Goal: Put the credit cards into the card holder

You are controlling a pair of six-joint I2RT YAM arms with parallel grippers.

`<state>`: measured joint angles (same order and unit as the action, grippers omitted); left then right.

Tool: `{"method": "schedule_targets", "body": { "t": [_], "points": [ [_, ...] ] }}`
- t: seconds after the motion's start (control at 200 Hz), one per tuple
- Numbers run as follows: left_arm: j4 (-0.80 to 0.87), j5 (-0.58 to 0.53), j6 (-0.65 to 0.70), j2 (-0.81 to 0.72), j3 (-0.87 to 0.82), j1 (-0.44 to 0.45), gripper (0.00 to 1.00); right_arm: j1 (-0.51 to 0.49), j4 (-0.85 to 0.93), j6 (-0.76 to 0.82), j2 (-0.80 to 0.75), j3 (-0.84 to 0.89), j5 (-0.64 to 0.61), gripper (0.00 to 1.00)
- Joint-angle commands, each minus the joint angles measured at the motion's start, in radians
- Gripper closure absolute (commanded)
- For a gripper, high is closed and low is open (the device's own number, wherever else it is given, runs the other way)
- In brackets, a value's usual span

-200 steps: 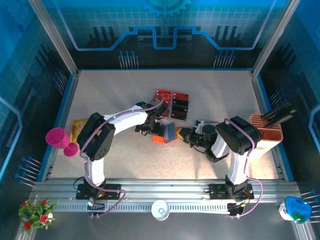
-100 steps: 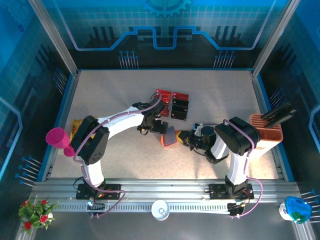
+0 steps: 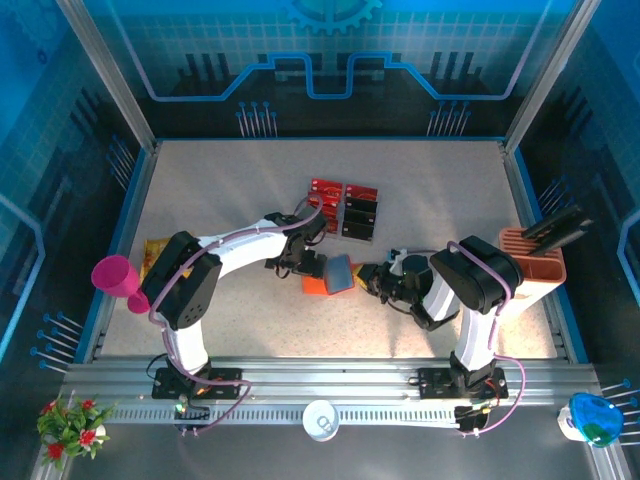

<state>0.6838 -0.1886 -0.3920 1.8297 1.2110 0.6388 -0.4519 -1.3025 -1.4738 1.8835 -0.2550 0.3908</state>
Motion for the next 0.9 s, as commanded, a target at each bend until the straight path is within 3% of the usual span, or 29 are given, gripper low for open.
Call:
{"method": "schedule_targets", "body": {
  "t": [0.0, 0.09, 0.22, 0.41, 0.495, 0.595, 0.685, 0.895],
  "points": [
    [0.040, -0.039, 0.036, 0.014, 0.016, 0.007, 0.01, -0.011, 0.047, 0.028, -0.048, 0.010, -0.025, 0.76],
    [0.043, -0.045, 0.046, 0.019, 0.029, 0.007, 0.01, -0.001, 0.121, 0.056, -0.105, 0.008, -0.021, 0.66],
    [0.046, -0.044, 0.053, 0.022, 0.038, 0.008, 0.01, 0.033, 0.323, 0.129, -0.250, -0.016, -0.002, 0.59],
    [0.045, -0.046, 0.058, 0.020, 0.041, 0.007, 0.01, 0.073, 0.885, 0.349, -0.525, -0.142, -0.017, 0.53],
    [0.043, -0.047, 0.062, 0.021, 0.043, 0.007, 0.01, 0.070, 1.126, 0.467, -0.591, -0.240, -0.027, 0.59],
    [0.041, -0.048, 0.064, 0.020, 0.047, 0.007, 0.01, 0.059, 1.289, 0.565, -0.589, -0.345, -0.017, 0.75],
    [0.039, -0.049, 0.067, 0.020, 0.050, 0.007, 0.01, 0.035, 1.339, 0.617, -0.547, -0.417, -0.007, 0.85],
    [0.050, -0.035, 0.070, 0.013, 0.059, 0.007, 0.01, -0.062, 1.366, 0.651, -0.411, -0.553, 0.000, 0.96]
  ]
}}
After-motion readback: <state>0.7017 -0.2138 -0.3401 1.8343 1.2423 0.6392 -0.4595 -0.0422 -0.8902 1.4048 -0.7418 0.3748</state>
